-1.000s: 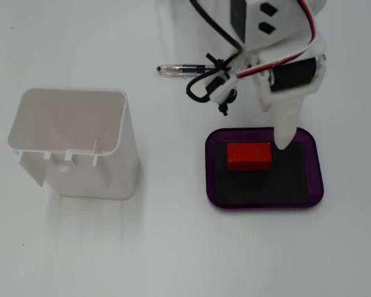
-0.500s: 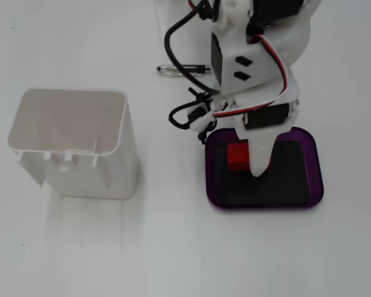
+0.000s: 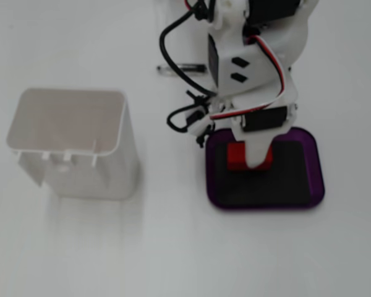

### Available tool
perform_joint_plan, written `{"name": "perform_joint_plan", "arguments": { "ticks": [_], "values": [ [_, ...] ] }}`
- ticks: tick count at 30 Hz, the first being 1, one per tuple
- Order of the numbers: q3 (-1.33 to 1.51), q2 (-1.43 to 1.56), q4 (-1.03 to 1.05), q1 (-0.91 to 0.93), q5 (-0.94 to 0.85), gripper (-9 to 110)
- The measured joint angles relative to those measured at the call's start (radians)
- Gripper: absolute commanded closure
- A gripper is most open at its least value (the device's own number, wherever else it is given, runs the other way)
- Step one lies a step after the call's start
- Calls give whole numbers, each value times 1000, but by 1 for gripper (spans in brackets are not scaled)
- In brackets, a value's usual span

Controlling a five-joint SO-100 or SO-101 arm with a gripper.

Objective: Remove the cube from the box.

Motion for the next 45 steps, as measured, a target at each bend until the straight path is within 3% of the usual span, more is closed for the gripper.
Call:
{"name": "perform_joint_plan", "arguments": {
  "ticks": [5, 26, 45],
  "values": [
    [0, 0, -2, 2, 0, 99],
    [-28, 8, 55, 29, 2, 99],
    [-28, 290, 141, 20, 3, 99]
  ]
}}
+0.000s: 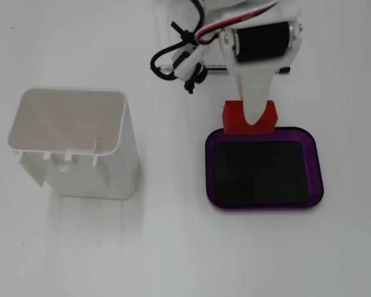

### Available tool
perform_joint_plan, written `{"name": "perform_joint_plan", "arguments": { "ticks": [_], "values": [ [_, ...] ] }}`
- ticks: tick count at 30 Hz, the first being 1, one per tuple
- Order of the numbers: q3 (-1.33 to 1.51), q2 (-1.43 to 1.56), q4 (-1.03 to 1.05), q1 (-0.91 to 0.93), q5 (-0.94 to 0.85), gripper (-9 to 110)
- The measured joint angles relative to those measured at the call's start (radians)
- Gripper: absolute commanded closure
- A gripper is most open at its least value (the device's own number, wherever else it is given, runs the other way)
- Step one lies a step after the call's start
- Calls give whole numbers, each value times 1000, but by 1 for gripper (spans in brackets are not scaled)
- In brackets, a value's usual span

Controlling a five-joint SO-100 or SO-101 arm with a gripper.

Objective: Remove the cube from the box.

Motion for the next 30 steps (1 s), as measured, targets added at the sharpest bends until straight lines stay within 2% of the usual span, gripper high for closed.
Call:
{"name": "perform_joint_plan", "arguments": {
  "ticks": [11, 19, 26, 30],
  "values": [
    [0, 152, 9, 6, -3, 99],
    [15, 167, 121, -3, 9, 99],
    [353, 267, 124, -8, 37, 99],
    [543, 373, 48, -6, 40, 99]
  ]
}}
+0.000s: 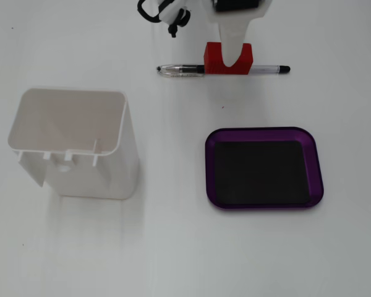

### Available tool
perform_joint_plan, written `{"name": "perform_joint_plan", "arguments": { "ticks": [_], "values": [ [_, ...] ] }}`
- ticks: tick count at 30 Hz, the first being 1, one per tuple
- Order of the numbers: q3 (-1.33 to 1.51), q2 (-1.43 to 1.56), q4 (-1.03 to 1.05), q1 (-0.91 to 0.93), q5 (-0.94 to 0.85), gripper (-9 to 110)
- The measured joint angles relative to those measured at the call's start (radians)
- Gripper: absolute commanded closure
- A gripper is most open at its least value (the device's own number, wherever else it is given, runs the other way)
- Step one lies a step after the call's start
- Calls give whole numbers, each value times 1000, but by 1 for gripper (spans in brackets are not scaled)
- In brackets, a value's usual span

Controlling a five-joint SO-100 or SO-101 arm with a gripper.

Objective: Remove the cube from the box.

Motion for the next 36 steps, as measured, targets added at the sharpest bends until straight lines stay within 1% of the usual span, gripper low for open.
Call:
{"name": "perform_joint_plan", "arguments": {
  "ticks": [7, 15, 18, 21, 25, 27, 32, 36],
  "values": [
    [225, 114, -130, -46, 8, 99],
    [454, 129, -357, -49, 11, 99],
    [499, 129, -391, -40, 18, 98],
    [502, 130, -394, -41, 18, 95],
    [502, 137, -373, -52, 9, 85],
    [492, 146, -360, -48, 11, 82],
    [436, 213, -313, -43, -35, 81],
    [333, 299, -259, -44, -52, 82]
  ]
}}
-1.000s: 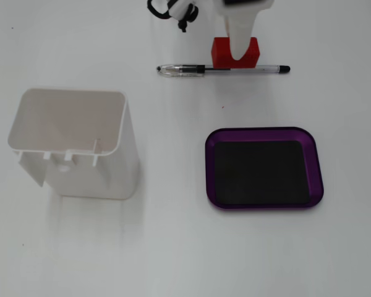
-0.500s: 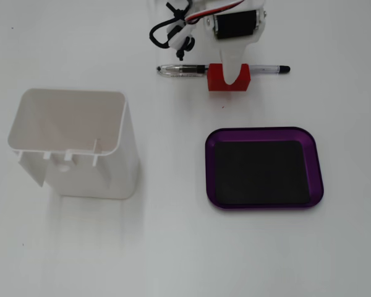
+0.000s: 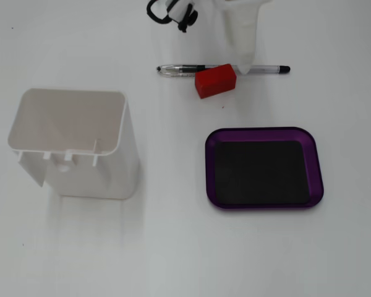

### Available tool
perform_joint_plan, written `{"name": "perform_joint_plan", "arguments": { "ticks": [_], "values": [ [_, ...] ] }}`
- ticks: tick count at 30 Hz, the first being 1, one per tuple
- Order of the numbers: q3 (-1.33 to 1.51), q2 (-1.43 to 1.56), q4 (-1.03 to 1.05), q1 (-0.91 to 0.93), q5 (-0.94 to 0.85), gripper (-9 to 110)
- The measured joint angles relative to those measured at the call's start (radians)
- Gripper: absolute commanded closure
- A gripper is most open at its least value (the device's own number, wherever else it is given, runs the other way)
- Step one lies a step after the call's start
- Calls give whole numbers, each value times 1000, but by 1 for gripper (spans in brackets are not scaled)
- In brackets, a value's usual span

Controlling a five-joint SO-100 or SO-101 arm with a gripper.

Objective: Remove the cube from the box.

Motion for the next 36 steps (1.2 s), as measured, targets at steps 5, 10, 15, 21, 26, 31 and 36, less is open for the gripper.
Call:
{"name": "perform_joint_plan", "arguments": {
  "ticks": [5, 10, 15, 21, 26, 31, 36],
  "values": [
    [-187, 195, 120, 29, -15, 81],
    [-216, 492, 149, 124, -18, 82],
    [44, 801, 155, 207, -18, 81],
    [571, 1181, 115, 239, -18, 81],
    [992, 1473, 17, 242, -18, 81],
    [1195, 1502, -5, 235, -21, 83],
    [1220, 1491, -9, 235, -15, 103]
  ]
}}
